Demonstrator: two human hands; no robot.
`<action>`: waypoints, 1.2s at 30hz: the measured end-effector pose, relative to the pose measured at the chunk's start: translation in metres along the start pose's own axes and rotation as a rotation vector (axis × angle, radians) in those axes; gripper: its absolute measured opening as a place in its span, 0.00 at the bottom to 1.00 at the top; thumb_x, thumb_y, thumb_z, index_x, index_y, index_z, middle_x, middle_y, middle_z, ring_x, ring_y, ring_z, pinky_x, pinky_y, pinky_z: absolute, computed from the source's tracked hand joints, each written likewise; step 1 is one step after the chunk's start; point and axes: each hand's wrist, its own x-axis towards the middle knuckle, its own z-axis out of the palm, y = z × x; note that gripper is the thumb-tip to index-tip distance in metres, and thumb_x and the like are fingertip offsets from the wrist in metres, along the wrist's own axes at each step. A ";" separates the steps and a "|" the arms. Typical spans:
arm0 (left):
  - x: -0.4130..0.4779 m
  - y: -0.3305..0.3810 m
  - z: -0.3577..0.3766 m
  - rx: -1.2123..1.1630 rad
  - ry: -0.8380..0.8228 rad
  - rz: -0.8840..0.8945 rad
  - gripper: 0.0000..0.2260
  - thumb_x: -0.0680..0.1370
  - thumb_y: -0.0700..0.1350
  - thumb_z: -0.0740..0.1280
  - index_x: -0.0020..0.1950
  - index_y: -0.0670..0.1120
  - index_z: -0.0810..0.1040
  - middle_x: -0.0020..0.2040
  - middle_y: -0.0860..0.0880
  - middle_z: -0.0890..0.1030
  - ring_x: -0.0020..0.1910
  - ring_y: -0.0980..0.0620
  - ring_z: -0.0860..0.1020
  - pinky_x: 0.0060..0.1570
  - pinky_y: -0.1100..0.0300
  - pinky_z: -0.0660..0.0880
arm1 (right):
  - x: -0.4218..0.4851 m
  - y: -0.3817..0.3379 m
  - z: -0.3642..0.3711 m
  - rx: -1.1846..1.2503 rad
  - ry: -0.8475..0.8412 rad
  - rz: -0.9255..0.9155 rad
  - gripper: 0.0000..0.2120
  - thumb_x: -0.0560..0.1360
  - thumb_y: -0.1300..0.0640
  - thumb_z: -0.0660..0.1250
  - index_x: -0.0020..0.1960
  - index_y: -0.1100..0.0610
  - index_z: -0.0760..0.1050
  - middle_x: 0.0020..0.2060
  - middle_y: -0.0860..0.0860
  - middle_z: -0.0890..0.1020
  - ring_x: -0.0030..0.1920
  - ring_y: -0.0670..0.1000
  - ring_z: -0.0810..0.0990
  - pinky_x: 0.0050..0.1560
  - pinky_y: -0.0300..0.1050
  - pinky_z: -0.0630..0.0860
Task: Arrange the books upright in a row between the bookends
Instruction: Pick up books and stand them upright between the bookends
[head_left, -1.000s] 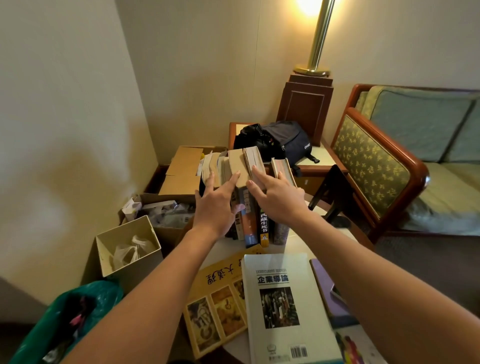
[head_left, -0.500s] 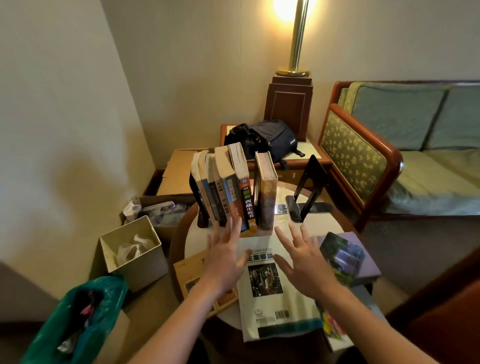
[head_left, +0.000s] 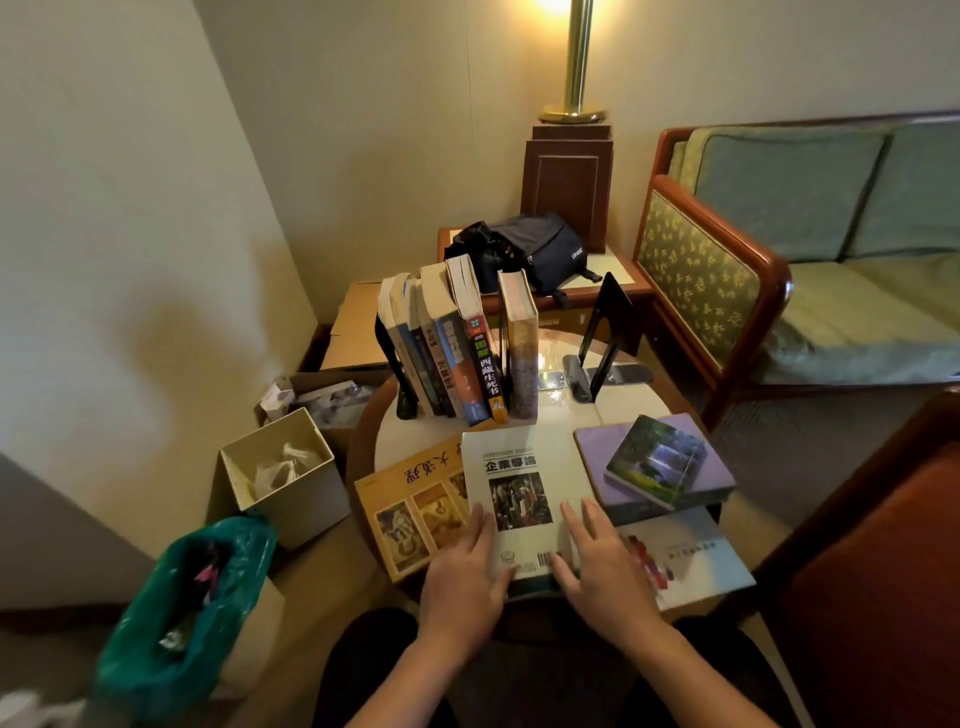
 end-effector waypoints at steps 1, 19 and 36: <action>-0.003 0.001 -0.001 0.017 0.020 0.003 0.32 0.82 0.59 0.58 0.82 0.53 0.48 0.81 0.56 0.47 0.75 0.51 0.64 0.74 0.56 0.62 | -0.002 -0.001 0.000 0.009 0.006 0.017 0.35 0.81 0.43 0.63 0.82 0.48 0.51 0.82 0.53 0.50 0.81 0.53 0.50 0.77 0.50 0.58; 0.003 0.009 -0.052 -1.014 -0.180 -0.363 0.28 0.76 0.35 0.69 0.70 0.60 0.75 0.75 0.49 0.66 0.58 0.48 0.75 0.40 0.64 0.75 | -0.017 -0.006 -0.013 0.376 -0.025 0.145 0.37 0.71 0.41 0.76 0.76 0.47 0.68 0.72 0.49 0.73 0.70 0.52 0.71 0.65 0.46 0.71; -0.022 -0.007 -0.131 -1.334 -0.459 -0.111 0.23 0.74 0.31 0.67 0.65 0.50 0.82 0.66 0.48 0.80 0.66 0.45 0.75 0.59 0.56 0.77 | 0.011 0.005 -0.080 1.423 -0.223 0.293 0.36 0.71 0.58 0.73 0.74 0.38 0.65 0.62 0.62 0.79 0.47 0.55 0.82 0.46 0.51 0.82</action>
